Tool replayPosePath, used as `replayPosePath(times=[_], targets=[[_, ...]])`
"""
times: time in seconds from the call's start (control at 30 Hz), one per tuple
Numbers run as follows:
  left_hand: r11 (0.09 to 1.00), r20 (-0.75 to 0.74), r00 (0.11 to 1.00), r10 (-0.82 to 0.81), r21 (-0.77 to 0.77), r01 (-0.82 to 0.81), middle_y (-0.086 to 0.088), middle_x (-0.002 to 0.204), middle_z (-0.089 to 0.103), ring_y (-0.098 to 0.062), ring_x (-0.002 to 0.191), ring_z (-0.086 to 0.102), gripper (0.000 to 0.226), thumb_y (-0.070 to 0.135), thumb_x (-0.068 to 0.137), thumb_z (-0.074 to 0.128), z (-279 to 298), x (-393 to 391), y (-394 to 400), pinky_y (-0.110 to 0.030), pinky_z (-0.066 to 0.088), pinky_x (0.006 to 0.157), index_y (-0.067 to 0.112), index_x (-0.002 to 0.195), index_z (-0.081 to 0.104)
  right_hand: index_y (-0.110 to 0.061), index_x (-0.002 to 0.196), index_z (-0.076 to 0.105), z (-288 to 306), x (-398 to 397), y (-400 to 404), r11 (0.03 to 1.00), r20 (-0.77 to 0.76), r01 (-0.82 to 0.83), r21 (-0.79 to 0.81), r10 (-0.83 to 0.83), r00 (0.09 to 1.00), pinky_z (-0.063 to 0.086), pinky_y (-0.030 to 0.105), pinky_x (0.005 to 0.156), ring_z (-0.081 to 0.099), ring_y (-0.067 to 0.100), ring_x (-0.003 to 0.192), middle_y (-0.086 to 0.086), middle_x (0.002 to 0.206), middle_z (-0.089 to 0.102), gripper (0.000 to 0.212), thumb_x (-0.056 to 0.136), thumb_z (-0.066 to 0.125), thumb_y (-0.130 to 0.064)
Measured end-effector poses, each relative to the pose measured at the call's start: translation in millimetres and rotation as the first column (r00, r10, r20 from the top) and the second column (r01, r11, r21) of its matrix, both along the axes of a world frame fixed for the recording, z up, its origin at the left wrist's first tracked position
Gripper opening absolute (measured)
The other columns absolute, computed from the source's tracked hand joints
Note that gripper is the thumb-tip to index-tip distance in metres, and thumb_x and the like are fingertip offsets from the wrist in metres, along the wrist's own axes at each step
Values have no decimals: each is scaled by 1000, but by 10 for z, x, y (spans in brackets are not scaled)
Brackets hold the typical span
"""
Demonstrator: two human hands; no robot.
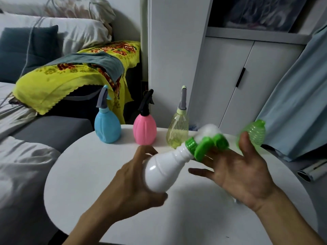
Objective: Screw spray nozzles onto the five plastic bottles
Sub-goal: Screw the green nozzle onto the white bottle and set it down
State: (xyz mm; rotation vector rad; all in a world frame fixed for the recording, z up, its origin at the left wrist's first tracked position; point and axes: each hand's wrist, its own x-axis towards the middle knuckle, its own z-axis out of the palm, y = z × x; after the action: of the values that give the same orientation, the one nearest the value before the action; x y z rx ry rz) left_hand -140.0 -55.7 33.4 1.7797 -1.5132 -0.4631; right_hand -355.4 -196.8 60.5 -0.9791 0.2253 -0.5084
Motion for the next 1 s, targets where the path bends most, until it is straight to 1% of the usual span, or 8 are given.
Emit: replayPosePath(times=[0.1, 0.17, 0.33, 0.43, 0.53, 0.67, 0.8, 1.0], targets=[[970, -408, 901, -145, 121, 211, 16, 104, 61, -10, 95, 64, 76, 45, 51, 87, 53, -71, -35, -30, 60, 69, 42, 117, 49, -5, 141, 50, -60, 145, 106, 997, 179, 63, 39, -69, 981, 31, 58, 113, 39, 40, 140, 21, 148, 49, 71, 82, 76, -35], [930, -500, 838, -220, 152, 335, 11, 106, 64, -14, 99, 65, 69, 43, 55, 85, 78, -130, -44, -30, 58, 76, 41, 117, 54, -6, 137, 55, -104, 216, 161, 985, 198, 145, 93, -161, 967, 40, 54, 108, 46, 37, 136, 19, 142, 56, 68, 78, 80, -29], [952, -462, 868, -179, 140, 271, 9, 106, 66, -13, 96, 65, 66, 41, 58, 84, 50, -236, -46, -39, 59, 80, 40, 117, 55, -11, 104, 76, -89, 290, 187, 918, 97, 395, 44, -397, 913, 57, 38, 90, 69, 22, 106, 12, 107, 75, 48, 64, 89, -35], [990, -399, 913, -78, 80, 120, 14, 101, 66, -9, 88, 67, 68, 42, 56, 86, -3, -403, -38, -33, 61, 68, 45, 116, 53, -14, 97, 78, -92, 342, 208, 862, 58, 506, -3, -505, 861, 57, 26, 78, 71, 18, 93, 8, 96, 76, 22, 81, 67, -25], [995, -486, 874, -16, 80, 62, 23, 95, 64, -5, 79, 68, 72, 45, 52, 87, -49, -512, -41, -27, 60, 57, 54, 110, 45, -17, 95, 78, -80, 351, 196, 838, 23, 545, -21, -545, 838, 54, 29, 80, 69, 18, 91, 5, 93, 75, 20, 77, 73, -26], [943, -619, 779, -98, 193, 272, 5, 99, 70, -15, 90, 69, 60, 45, 56, 85, -25, -380, -90, -42, 60, 79, 41, 109, 57, -12, 74, 70, -50, 277, 147, 947, 34, 292, 134, -299, 954, 54, 46, 88, 66, 27, 81, 7, 73, 64, 21, 64, 84, -25], [842, -805, 566, -176, 176, 511, -6, 117, 70, -24, 107, 67, 49, 34, 69, 75, 49, -302, -107, -42, 53, 91, 33, 117, 67, -13, 60, 58, -25, 229, 146, 967, 159, 208, 147, -231, 960, 56, 48, 84, 67, 27, 74, 7, 67, 60, 38, 56, 92, -31], [925, -712, 676, -187, 105, 366, -8, 111, 71, -28, 104, 66, 51, 43, 67, 76, -31, -431, -149, -45, 55, 88, 28, 115, 67, -17, 47, 51, 51, 300, 176, 875, 28, 464, 138, -472, 881, 52, 35, 74, 52, 19, 57, 1, 48, 45, 23, 66, 65, -14]])
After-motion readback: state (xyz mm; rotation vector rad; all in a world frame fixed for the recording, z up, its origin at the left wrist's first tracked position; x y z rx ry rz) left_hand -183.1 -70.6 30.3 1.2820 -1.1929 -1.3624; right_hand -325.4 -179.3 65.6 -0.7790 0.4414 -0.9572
